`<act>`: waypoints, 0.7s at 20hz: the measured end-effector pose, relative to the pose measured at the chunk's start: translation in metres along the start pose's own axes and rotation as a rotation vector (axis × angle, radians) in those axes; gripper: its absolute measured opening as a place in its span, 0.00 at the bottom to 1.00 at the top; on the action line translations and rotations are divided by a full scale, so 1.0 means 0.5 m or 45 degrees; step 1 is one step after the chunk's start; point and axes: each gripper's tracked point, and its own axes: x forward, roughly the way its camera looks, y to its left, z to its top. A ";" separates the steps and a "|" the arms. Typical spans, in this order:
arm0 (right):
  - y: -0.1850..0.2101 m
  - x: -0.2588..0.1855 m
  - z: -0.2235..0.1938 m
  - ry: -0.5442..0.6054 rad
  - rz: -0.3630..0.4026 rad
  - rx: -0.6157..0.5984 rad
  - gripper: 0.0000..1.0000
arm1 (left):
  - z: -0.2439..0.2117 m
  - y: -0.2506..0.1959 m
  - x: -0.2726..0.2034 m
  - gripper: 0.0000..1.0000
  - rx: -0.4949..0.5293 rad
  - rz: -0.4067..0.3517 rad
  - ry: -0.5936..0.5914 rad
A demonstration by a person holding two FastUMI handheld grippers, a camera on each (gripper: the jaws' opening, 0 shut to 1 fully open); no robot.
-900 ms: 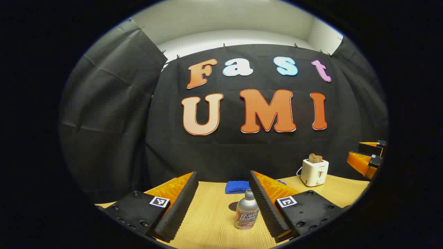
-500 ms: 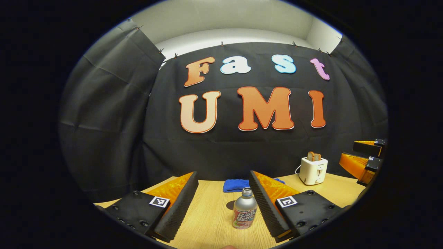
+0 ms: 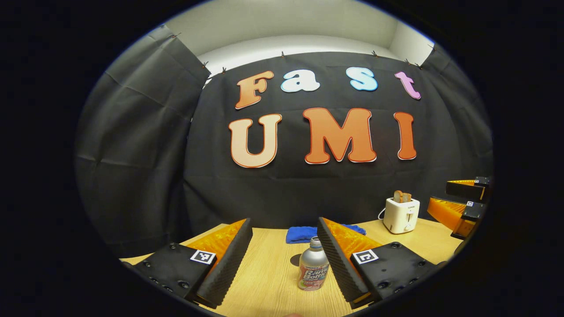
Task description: Open the teacup lid with one hand, grasp the water bottle and pour water into the teacup with the other hand; after pouring, place the water bottle on the coaster and then close the teacup lid.
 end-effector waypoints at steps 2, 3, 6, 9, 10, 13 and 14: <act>0.005 0.007 -0.011 0.012 0.010 0.014 0.98 | -0.001 0.000 0.001 0.97 0.015 0.001 -0.002; 0.006 0.010 -0.022 0.027 0.014 0.023 0.98 | -0.006 -0.002 0.001 0.97 0.022 -0.001 0.001; 0.017 0.024 -0.060 0.083 0.031 0.056 0.97 | -0.016 -0.010 0.003 0.97 0.052 -0.013 0.006; 0.027 0.046 -0.106 0.153 0.045 0.077 0.93 | -0.033 -0.019 0.006 1.00 0.086 -0.027 0.022; 0.032 0.053 -0.125 0.182 0.052 0.083 0.91 | -0.043 -0.019 0.008 0.98 0.095 -0.028 0.035; 0.058 0.069 -0.183 0.270 0.099 0.102 0.86 | -0.065 -0.030 0.011 0.97 0.097 -0.047 0.063; 0.065 0.076 -0.201 0.298 0.109 0.103 0.85 | -0.070 -0.033 0.015 1.00 0.097 -0.053 0.070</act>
